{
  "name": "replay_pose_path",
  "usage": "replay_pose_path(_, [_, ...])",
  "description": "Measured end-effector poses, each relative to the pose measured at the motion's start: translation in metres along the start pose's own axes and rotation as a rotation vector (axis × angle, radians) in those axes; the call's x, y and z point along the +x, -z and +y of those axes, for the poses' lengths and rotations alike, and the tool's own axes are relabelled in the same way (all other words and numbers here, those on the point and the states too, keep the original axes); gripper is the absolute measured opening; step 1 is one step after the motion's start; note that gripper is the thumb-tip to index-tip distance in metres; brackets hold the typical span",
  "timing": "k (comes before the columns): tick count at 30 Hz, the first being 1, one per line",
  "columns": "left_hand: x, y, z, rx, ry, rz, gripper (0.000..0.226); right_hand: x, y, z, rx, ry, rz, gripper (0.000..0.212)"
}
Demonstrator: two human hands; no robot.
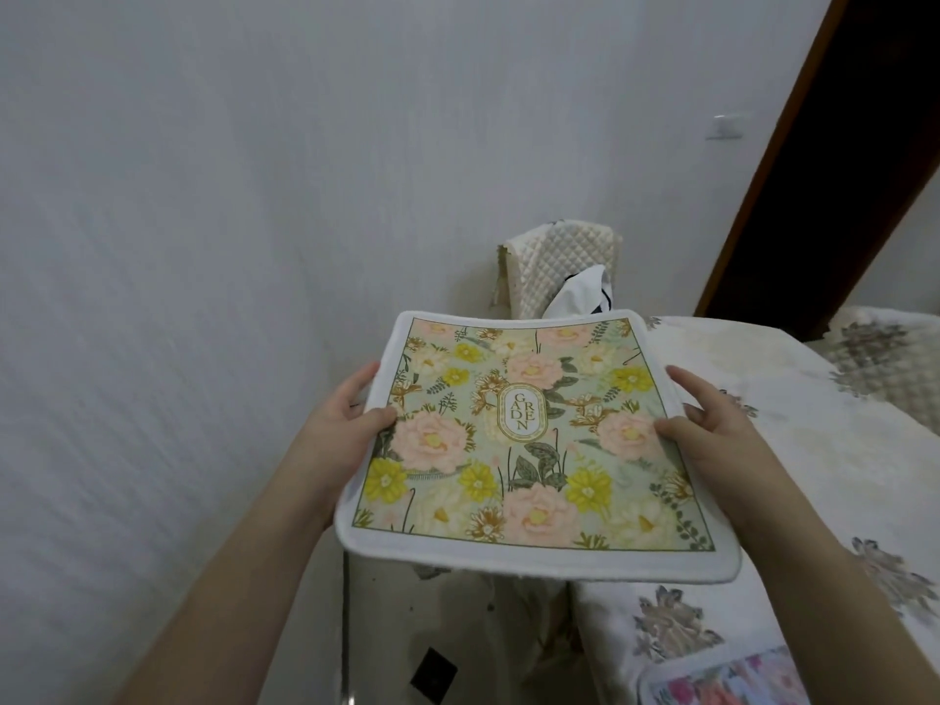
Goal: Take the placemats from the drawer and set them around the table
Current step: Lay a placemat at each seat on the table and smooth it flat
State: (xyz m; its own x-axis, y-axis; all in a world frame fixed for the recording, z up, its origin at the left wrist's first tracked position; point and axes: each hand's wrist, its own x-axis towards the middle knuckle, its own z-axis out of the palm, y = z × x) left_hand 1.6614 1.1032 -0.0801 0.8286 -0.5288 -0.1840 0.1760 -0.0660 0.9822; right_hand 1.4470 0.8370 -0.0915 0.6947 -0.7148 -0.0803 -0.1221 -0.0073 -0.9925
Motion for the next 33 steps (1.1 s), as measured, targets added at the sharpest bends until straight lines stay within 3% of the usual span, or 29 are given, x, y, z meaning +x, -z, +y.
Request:
replay_pose_path(12, [0.113, -0.005, 0.02, 0.058, -0.002, 0.081, 0.054, 0.133, -0.028, 0.007, 0.062, -0.01, -0.076, 0.054])
replay_pose_path(20, [0.169, -0.022, 0.016, 0.049, 0.026, 0.007, 0.055, 0.171, -0.023, 0.016, 0.098, -0.033, -0.022, 0.049])
replay_pose_path(27, [0.246, -0.044, 0.001, 0.044, 0.063, -0.149, 0.052, 0.187, -0.016, 0.03, 0.088, -0.05, 0.14, 0.049])
replay_pose_path(33, [0.32, -0.08, -0.012, 0.065, 0.087, -0.383, 0.05, 0.189, -0.014, 0.042, 0.091, -0.039, 0.411, 0.054])
